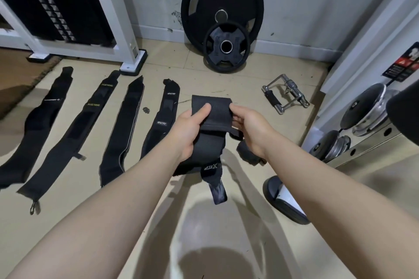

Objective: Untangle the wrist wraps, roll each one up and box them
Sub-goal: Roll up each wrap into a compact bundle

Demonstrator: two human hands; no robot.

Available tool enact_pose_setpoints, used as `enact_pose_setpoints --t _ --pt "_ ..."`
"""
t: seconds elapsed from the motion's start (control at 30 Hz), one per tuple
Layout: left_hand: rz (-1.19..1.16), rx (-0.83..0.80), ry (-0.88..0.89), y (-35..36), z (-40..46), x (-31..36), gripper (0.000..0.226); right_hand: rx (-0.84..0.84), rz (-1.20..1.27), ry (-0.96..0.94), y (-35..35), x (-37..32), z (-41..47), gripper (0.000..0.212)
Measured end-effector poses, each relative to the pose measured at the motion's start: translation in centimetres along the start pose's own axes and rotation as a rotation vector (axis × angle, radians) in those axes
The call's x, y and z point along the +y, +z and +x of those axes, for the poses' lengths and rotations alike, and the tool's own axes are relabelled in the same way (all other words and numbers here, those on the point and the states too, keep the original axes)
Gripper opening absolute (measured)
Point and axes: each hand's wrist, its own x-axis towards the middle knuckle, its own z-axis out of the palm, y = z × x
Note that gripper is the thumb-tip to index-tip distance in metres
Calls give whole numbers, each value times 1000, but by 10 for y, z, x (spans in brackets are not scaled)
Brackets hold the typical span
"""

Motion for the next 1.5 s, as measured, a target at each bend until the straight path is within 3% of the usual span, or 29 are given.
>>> enact_pose_setpoints --t 0.07,0.23,0.5,0.6,0.7,0.73,0.8,0.9,0.97,1.07,1.17,1.3,1.43,1.5 --pt "71 36 30 -3 -3 -1 19 27 -7 -32 4 0 4 14" --pt "146 26 36 -2 -5 21 23 313 -207 -109 19 -8 23 5" --pt "68 -89 320 8 -1 95 44 206 -241 -544 29 -95 22 20" --pt "147 -107 391 10 3 106 38 97 -125 -590 23 -107 17 18" --pt "445 -11 256 5 11 76 5 145 -258 -391 17 -77 28 13" --pt "503 48 162 2 14 60 21 179 -340 -266 15 -62 33 19" --pt "455 77 38 -4 18 28 35 185 -377 17 11 -27 39 30" --pt "286 86 -64 -11 18 -9 21 118 -279 233 8 13 32 33" --pt "201 168 -115 -16 18 -29 10 50 -212 284 8 30 23 32" --pt "115 268 -173 -21 18 -55 26 -46 -129 385 8 48 8 24" --pt "97 342 -179 -22 16 -72 26 -64 -185 377 6 59 -2 9" --pt "114 399 -157 -26 14 -86 30 -88 -188 299 -3 63 -9 32" --pt "135 444 -106 -31 12 -90 19 -279 -111 242 -11 55 -19 29" --pt "-83 402 -95 -31 8 -89 8 -384 -37 265 -15 54 -22 48"
